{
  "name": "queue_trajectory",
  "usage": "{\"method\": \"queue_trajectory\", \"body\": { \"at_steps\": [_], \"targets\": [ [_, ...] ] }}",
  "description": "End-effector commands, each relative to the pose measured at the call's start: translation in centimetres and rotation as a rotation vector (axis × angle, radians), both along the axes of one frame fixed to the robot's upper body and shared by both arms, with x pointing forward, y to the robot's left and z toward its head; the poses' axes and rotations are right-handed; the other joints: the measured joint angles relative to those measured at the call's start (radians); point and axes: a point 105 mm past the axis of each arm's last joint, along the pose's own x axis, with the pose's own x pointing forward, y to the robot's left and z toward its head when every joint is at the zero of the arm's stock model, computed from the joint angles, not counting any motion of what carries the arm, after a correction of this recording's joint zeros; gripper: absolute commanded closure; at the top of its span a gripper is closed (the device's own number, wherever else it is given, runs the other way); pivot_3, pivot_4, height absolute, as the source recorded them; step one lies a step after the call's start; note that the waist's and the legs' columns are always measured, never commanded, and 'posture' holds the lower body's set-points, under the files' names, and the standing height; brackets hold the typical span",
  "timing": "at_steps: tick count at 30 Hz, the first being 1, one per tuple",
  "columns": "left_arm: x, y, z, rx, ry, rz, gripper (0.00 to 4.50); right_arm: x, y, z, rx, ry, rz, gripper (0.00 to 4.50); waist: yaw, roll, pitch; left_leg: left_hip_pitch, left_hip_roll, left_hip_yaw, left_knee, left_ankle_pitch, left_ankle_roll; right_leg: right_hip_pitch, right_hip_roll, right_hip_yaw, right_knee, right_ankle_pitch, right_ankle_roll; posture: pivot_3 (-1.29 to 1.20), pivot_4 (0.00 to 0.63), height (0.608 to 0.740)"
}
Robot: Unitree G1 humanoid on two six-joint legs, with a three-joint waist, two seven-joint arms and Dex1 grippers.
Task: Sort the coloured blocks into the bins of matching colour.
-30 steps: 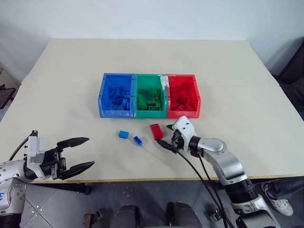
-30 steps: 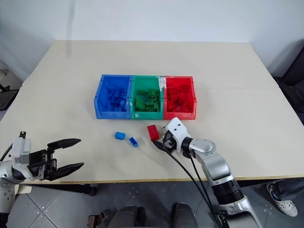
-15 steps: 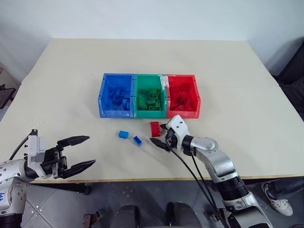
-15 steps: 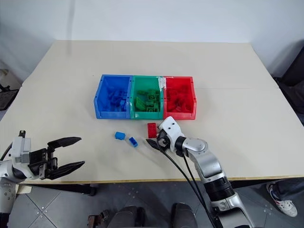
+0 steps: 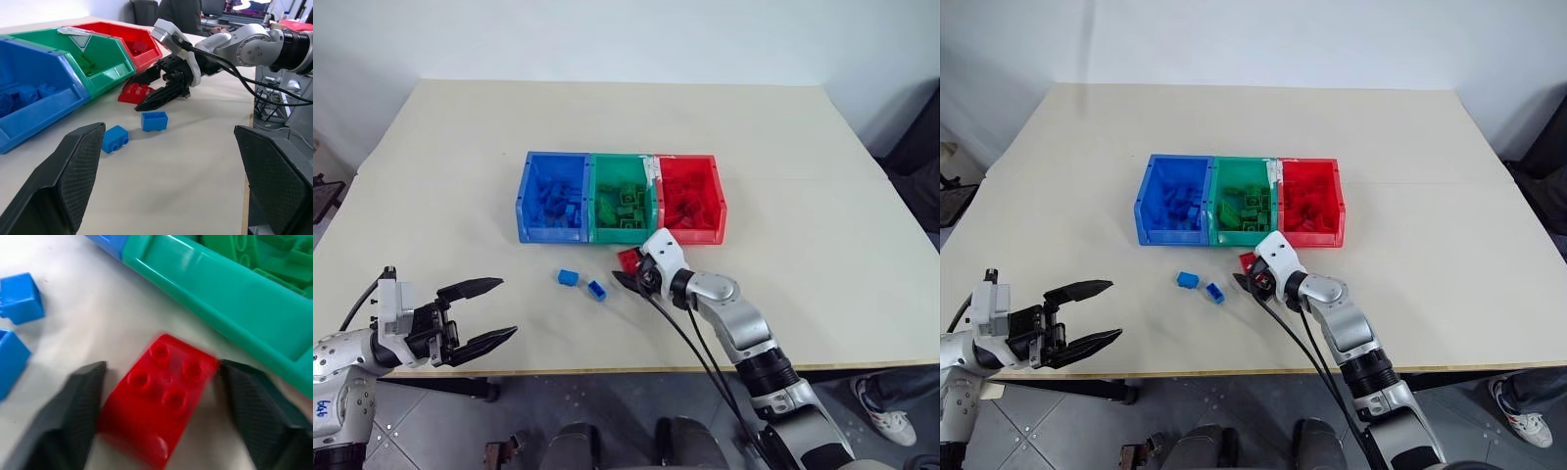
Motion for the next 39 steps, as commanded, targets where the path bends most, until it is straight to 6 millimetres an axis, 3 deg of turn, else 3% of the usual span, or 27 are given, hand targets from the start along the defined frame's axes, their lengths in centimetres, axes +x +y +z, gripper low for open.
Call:
{"method": "queue_trajectory", "body": {
  "at_steps": [1,3,4,8,11,15,19,20,23,29,34,37,39],
  "targets": [
    [-0.1,-0.2,0.5,0.004,-0.027,-0.006,0.0,-0.9,-1.2,-0.5,-0.01,0.029,0.018,2.26,0.001,-0.001,0.0,0.0,0.0,0.0,0.0,0.0,0.0,0.0,0.0,0.0,0.0,0.0,0.0,0.0,0.15,0.74],
    [0.1,-0.1,0.4,0.002,-0.024,-0.006,0.0,-1.6,-1.6,0.2,0.003,0.02,0.051,2.92,0.003,-0.001,0.0,0.0,0.0,0.0,0.0,0.0,0.0,0.0,0.0,0.0,0.0,0.0,0.0,0.0,0.15,0.74],
    [0.3,-0.1,0.4,0.002,-0.024,-0.008,0.0,-2.1,-1.7,0.9,0.017,0.006,0.083,3.03,0.004,0.0,0.0,0.0,0.0,0.0,0.0,0.0,0.0,0.0,-0.001,0.0,-0.001,0.0,0.0,0.0,0.15,0.74],
    [0.9,-0.3,0.3,-0.003,-0.027,-0.018,0.0,-3.6,-2.7,4.1,0.074,-0.043,0.186,3.02,0.003,0.001,0.001,-0.001,0.0,0.0,0.0,0.0,0.0,0.001,0.0,0.0,-0.003,0.0,0.0,0.0,0.15,0.74],
    [1.1,-0.3,0.4,-0.007,-0.03,-0.024,0.0,-3.9,-4.6,6.8,0.11,-0.065,0.197,3.02,0.001,0.002,0.001,-0.001,0.0,0.0,-0.001,0.0,0.0,0.0,0.0,0.0,-0.003,0.0,0.0,0.0,0.15,0.74],
    [1.4,-0.3,0.3,-0.007,-0.033,-0.029,0.0,-1.4,-8.3,10.1,0.122,-0.115,0.068,3.02,0.003,0.002,0.001,-0.001,0.0,0.001,0.0,0.0,0.0,0.001,0.0,-0.001,-0.003,0.0,0.0,0.0,0.15,0.74],
    [1.6,-0.4,0.3,-0.009,-0.037,-0.031,0.0,2.0,-10.3,12.7,0.148,-0.173,-0.055,3.02,0.002,0.002,0.001,-0.001,0.0,0.001,0.0,0.0,0.0,0.0,0.0,-0.001,-0.003,0.0,0.0,0.0,0.15,0.74],
    [1.7,-0.4,0.3,-0.008,-0.038,-0.03,0.0,3.1,-10.7,12.8,0.141,-0.178,-0.088,3.02,0.0,0.002,0.001,-0.001,0.0,0.002,0.0,0.0,0.0,0.0,0.0,-0.001,-0.003,0.0,0.0,0.0,0.15,0.74],
    [1.9,-0.5,0.4,-0.009,-0.053,-0.028,0.0,5.3,-11.0,12.4,0.078,-0.19,-0.128,2.04,-0.001,0.002,0.001,-0.001,0.0,0.003,0.0,0.0,0.0,0.0,0.001,-0.001,-0.003,0.0,0.0,0.0,0.15,0.74],
    [2.0,-0.5,0.5,-0.008,-0.066,-0.018,0.0,5.7,-10.5,12.5,0.053,-0.221,-0.085,0.04,0.001,0.003,0.002,-0.002,-0.001,0.003,0.0,0.0,0.001,0.0,0.001,-0.004,-0.002,0.0,0.0,0.0,0.15,0.74],
    [1.9,-0.4,0.3,-0.01,-0.064,-0.012,0.0,3.2,-10.6,11.7,0.016,-0.2,0.028,0.02,0.005,0.003,0.002,-0.002,-0.001,0.001,0.001,0.001,0.001,0.0,0.001,-0.004,-0.002,0.0,0.0,0.0,0.15,0.74],
    [2.0,-0.4,0.3,-0.011,-0.066,-0.013,0.0,0.0,-11.0,10.4,-0.03,-0.144,0.177,0.02,0.008,0.003,0.002,-0.002,-0.001,0.0,0.001,0.0,0.001,0.002,0.0,-0.003,-0.003,0.0,0.0,0.0,0.15,0.74],
    [2.2,-0.4,0.3,-0.012,-0.069,-0.014,0.0,-2.2,-12.3,9.2,-0.081,-0.083,0.258,0.02,0.01,0.003,0.002,-0.002,-0.001,0.0,0.001,0.0,0.002,0.002,0.0,-0.003,-0.004,0.0,0.0,0.0,0.15,0.74]
  ]
}}
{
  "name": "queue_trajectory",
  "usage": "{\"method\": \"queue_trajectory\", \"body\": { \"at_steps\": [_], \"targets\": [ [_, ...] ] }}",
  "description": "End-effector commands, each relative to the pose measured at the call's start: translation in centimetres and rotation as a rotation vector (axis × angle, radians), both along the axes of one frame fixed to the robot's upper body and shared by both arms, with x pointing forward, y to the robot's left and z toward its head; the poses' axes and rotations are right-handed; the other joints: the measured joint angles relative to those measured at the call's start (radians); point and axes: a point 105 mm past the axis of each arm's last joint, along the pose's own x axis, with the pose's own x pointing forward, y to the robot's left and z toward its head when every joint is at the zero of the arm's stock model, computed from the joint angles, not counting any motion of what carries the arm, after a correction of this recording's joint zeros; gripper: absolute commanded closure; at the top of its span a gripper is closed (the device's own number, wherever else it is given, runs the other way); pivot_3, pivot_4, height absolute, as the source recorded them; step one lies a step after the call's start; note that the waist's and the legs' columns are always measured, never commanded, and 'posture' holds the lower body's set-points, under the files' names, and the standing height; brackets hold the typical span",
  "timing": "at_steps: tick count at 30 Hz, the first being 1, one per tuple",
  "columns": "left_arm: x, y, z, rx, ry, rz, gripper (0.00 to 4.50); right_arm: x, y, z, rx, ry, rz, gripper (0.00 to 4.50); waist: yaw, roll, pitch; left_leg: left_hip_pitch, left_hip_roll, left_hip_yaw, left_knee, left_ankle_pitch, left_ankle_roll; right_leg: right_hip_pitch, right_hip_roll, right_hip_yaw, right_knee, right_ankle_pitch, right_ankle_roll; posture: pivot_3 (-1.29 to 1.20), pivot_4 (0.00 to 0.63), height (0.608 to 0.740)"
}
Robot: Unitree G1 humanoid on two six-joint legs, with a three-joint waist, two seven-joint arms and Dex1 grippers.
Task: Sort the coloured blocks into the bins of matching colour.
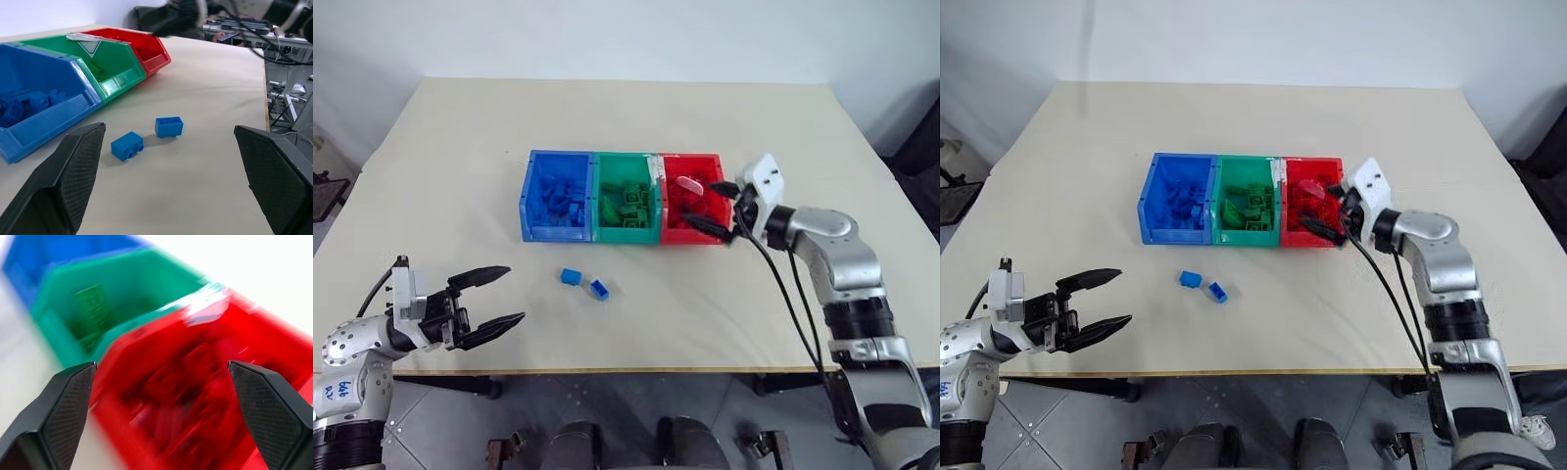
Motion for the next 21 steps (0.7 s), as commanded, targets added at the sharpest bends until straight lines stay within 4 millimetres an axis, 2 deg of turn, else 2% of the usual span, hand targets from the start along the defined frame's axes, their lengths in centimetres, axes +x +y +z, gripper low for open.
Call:
{"method": "queue_trajectory", "body": {
  "at_steps": [1,4,8,11,14,21],
  "targets": [
    [0.1,0.1,0.4,0.007,-0.029,0.0,0.0,-3.7,-1.7,0.0,-0.087,0.029,0.155,0.02,0.004,0.0,0.0,0.0,0.0,0.0,0.0,0.0,0.0,0.0,0.0,0.0,0.0,0.0,0.0,0.0,0.15,0.74],
    [0.2,0.2,0.5,0.01,-0.028,-0.002,0.0,-5.1,-4.8,-0.9,-0.162,0.074,0.161,0.02,0.006,0.0,0.0,0.0,0.0,0.003,0.0,0.0,0.001,0.002,0.0,-0.002,-0.005,0.0,0.0,0.0,0.15,0.74],
    [0.2,0.8,0.6,0.02,-0.022,-0.003,0.0,-6.6,-7.9,-1.3,-0.234,0.121,0.163,0.02,0.0,0.0,0.0,0.001,0.002,0.005,0.0,0.0,0.0,0.003,0.0,-0.007,-0.009,0.0,0.0,0.0,0.15,0.74],
    [0.3,1.1,0.6,0.027,-0.022,-0.002,0.0,-7.0,-8.6,-1.5,-0.261,0.127,0.165,0.02,-0.003,0.0,0.0,0.001,0.002,0.005,-0.001,0.0,0.0,0.004,0.0,-0.008,-0.009,0.0,0.0,0.0,0.15,0.74],
    [0.4,1.2,0.7,0.027,-0.025,-0.003,0.0,-6.8,-7.8,-1.3,-0.25,0.109,0.175,0.02,-0.003,0.0,0.0,0.002,0.002,0.005,0.0,0.0,0.0,0.004,0.0,-0.01,-0.009,0.0,0.0,0.0,0.15,0.74],
    [-0.2,0.6,0.4,0.039,-0.018,-0.014,0.0,-6.7,-3.0,-2.3,-0.165,0.093,0.259,0.02,-0.003,0.0,0.0,0.001,0.002,0.003,0.0,0.0,0.0,0.004,0.0,-0.011,-0.009,0.0,0.0,0.0,0.15,0.74]
  ]
}}
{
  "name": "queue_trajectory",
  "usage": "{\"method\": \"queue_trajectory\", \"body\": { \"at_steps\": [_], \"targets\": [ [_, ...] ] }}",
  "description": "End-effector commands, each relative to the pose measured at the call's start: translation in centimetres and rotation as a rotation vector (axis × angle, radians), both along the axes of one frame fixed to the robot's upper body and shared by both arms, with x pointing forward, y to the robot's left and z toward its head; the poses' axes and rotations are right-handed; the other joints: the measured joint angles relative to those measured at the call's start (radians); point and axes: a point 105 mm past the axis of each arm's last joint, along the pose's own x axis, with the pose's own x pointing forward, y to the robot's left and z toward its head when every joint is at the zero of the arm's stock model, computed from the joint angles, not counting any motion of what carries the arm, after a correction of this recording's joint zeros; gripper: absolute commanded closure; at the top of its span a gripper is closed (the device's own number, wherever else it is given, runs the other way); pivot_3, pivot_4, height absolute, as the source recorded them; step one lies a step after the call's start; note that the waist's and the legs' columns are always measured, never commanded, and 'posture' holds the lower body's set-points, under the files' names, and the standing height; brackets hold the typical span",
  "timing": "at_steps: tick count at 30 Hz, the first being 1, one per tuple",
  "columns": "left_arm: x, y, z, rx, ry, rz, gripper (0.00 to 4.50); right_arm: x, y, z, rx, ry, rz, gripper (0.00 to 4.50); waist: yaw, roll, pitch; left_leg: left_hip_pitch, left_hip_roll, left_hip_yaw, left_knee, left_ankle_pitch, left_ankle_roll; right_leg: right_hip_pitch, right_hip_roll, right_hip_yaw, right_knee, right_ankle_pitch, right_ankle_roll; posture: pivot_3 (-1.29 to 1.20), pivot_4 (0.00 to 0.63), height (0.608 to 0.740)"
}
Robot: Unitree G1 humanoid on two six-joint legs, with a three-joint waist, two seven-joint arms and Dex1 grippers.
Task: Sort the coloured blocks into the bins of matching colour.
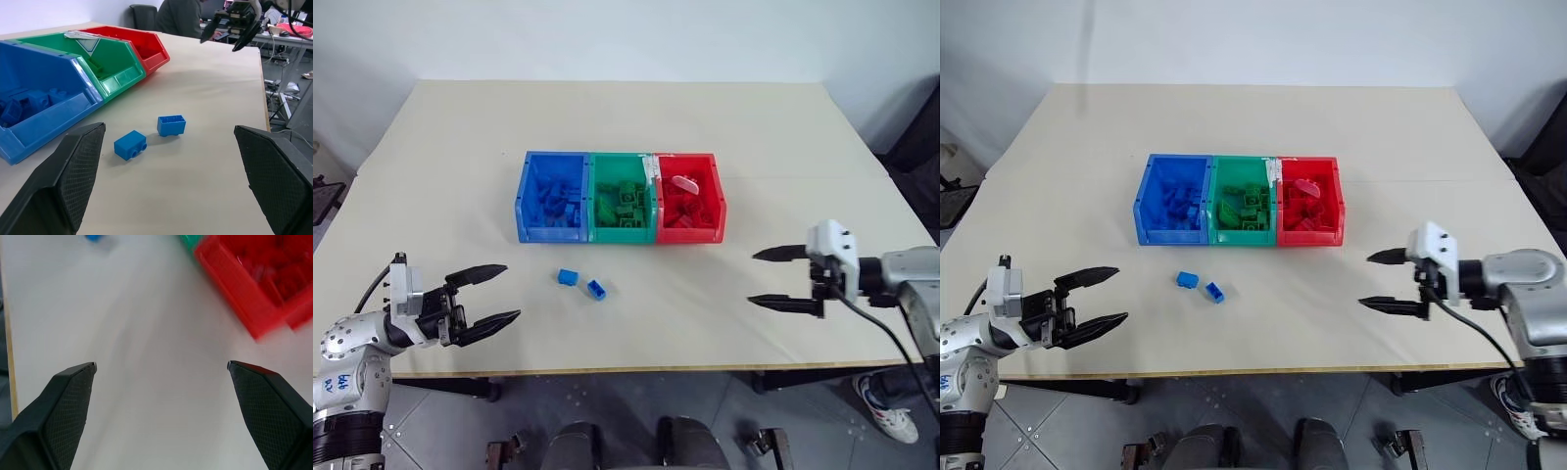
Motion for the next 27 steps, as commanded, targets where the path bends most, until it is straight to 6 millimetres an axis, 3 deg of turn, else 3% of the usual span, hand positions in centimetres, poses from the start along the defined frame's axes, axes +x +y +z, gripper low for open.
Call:
{"method": "queue_trajectory", "body": {
  "at_steps": [1,6,12,17,27],
  "targets": [
    [-0.7,-0.5,0.4,0.038,-0.028,-0.01,0.0,-0.4,1.7,0.7,0.042,-0.03,0.047,0.02,0.0,0.0,0.0,0.0,-0.001,0.0,0.0,0.0,0.0,0.0,0.0,0.0,0.0,0.0,0.0,0.0,0.15,0.74],
    [-1.1,-3.3,0.2,0.073,-0.029,0.002,0.0,-1.5,3.2,1.5,0.134,-0.069,0.152,0.02,0.018,0.0,0.0,0.0,-0.001,-0.004,0.002,0.0,0.001,0.004,-0.001,0.002,-0.003,0.0,0.0,0.0,0.15,0.74],
    [-0.4,-8.5,0.8,0.085,-0.025,0.067,0.0,-1.5,2.0,1.5,0.097,-0.055,0.164,0.02,0.027,0.001,0.001,0.001,-0.002,-0.008,0.004,-0.002,0.002,0.01,-0.002,0.004,-0.006,0.0,0.0,0.0,0.15,0.74],
    [0.5,-12.8,-0.6,0.145,0.034,0.15,0.0,-2.1,1.4,2.6,0.146,-0.061,0.238,0.02,0.027,0.002,0.001,0.001,-0.002,-0.007,0.005,-0.002,0.002,0.01,0.001,0.003,-0.006,0.0,0.0,0.0,0.15,0.74],
    [3.1,-15.0,-2.1,0.203,0.124,0.29,0.0,-1.8,0.0,2.3,0.101,-0.055,0.208,0.02,0.039,0.002,0.001,0.0,-0.002,-0.007,0.008,-0.002,0.002,0.011,0.002,0.002,-0.006,0.0,0.0,0.0,0.15,0.74]
  ]
}}
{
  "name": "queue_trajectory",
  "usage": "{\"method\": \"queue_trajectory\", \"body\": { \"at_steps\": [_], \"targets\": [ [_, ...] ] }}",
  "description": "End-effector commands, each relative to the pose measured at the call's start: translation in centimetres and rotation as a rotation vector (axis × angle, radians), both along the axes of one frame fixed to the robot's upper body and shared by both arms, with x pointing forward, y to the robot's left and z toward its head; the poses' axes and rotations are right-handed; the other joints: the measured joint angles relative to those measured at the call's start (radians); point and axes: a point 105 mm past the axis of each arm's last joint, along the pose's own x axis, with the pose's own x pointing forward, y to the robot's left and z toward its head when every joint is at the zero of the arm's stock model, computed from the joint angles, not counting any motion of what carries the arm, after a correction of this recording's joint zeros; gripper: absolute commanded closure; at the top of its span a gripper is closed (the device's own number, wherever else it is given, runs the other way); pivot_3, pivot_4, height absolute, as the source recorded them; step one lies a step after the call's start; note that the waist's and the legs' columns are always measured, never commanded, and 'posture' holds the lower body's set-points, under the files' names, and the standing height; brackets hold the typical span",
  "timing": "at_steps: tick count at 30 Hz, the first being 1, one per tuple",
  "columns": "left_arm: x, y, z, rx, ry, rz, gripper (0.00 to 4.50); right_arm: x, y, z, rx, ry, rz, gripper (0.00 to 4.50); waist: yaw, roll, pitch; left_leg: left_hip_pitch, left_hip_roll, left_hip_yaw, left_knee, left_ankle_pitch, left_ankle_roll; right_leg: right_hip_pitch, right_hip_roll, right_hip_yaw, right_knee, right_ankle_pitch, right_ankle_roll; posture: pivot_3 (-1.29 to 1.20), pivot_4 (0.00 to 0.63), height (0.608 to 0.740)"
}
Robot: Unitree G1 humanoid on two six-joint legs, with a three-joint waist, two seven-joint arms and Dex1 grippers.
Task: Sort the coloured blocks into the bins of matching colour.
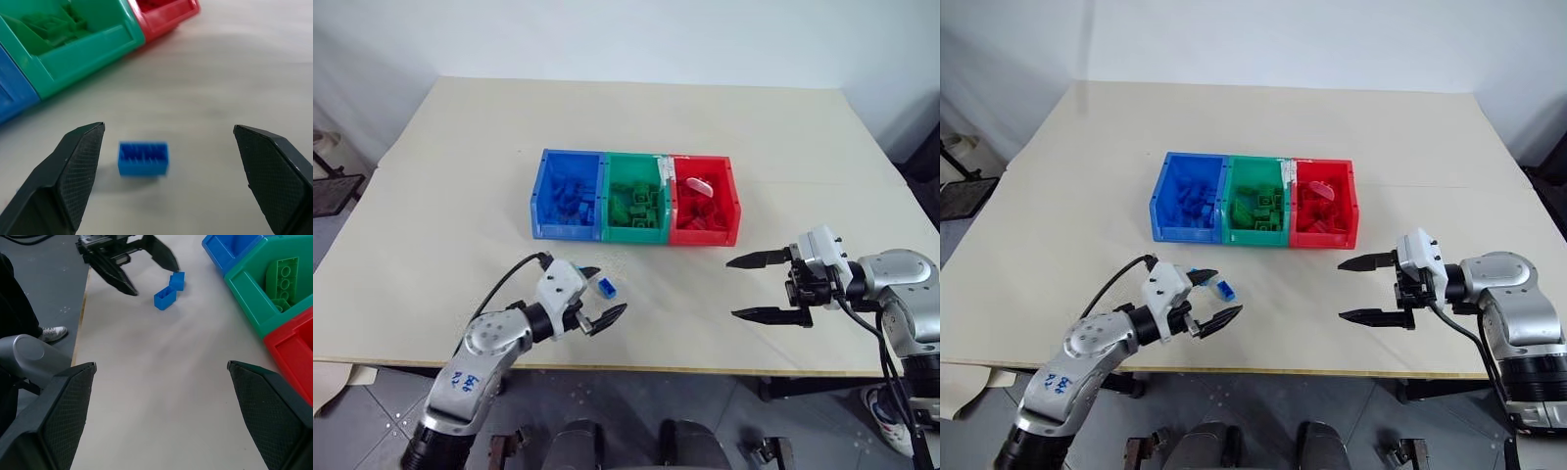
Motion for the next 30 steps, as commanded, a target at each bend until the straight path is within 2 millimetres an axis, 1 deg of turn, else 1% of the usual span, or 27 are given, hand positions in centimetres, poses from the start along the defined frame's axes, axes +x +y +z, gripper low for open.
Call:
{"method": "queue_trajectory", "body": {
  "at_steps": [1,9,19,22,29,30],
  "targets": [
    [0.2,-0.4,0.0,0.018,0.007,0.032,0.0,-0.1,-0.5,1.3,-0.01,-0.052,-0.001,0.02,0.004,0.0,0.0,0.0,0.0,0.0,0.0,0.0,0.0,0.0,0.0,0.0,0.0,0.0,0.0,0.0,0.15,0.74],
    [-0.1,-0.8,-1.5,0.068,0.08,0.026,0.0,-0.2,-1.7,1.3,-0.013,-0.042,-0.04,0.02,0.016,0.0,0.0,-0.001,0.0,0.0,0.001,0.0,0.0,0.0,0.0,0.0,-0.001,0.0,0.0,0.0,0.15,0.74],
    [0.8,-1.9,-2.3,0.095,0.089,-0.026,0.0,-0.1,-1.8,1.2,-0.011,-0.046,-0.064,0.02,0.015,0.0,0.0,-0.001,0.0,0.0,0.002,0.0,0.001,0.001,0.001,-0.001,-0.001,0.0,0.0,0.0,0.15,0.74],
    [1.3,-2.2,-2.6,0.098,0.071,-0.034,0.6,-0.1,-1.8,1.2,-0.011,-0.047,-0.069,0.0,0.016,0.0,0.0,-0.001,-0.001,0.0,0.002,0.0,0.001,0.001,0.002,-0.001,-0.001,0.0,0.0,0.0,0.15,0.74],
    [1.7,-2.6,-2.6,0.087,0.044,-0.048,2.88,0.0,-1.9,1.2,-0.017,-0.05,-0.082,0.0,0.016,0.0,0.0,-0.001,-0.001,0.0,0.002,0.0,0.001,0.001,0.001,-0.002,-0.001,0.0,0.0,0.0,0.15,0.74],
    [1.8,-2.6,-2.4,0.083,0.024,-0.054,3.02,0.0,-2.0,1.3,-0.018,-0.052,-0.086,0.0,0.016,0.0,0.0,-0.001,-0.001,0.0,0.002,0.0,0.001,0.001,0.001,-0.002,-0.001,0.0,0.0,0.0,0.15,0.74]
  ]
}}
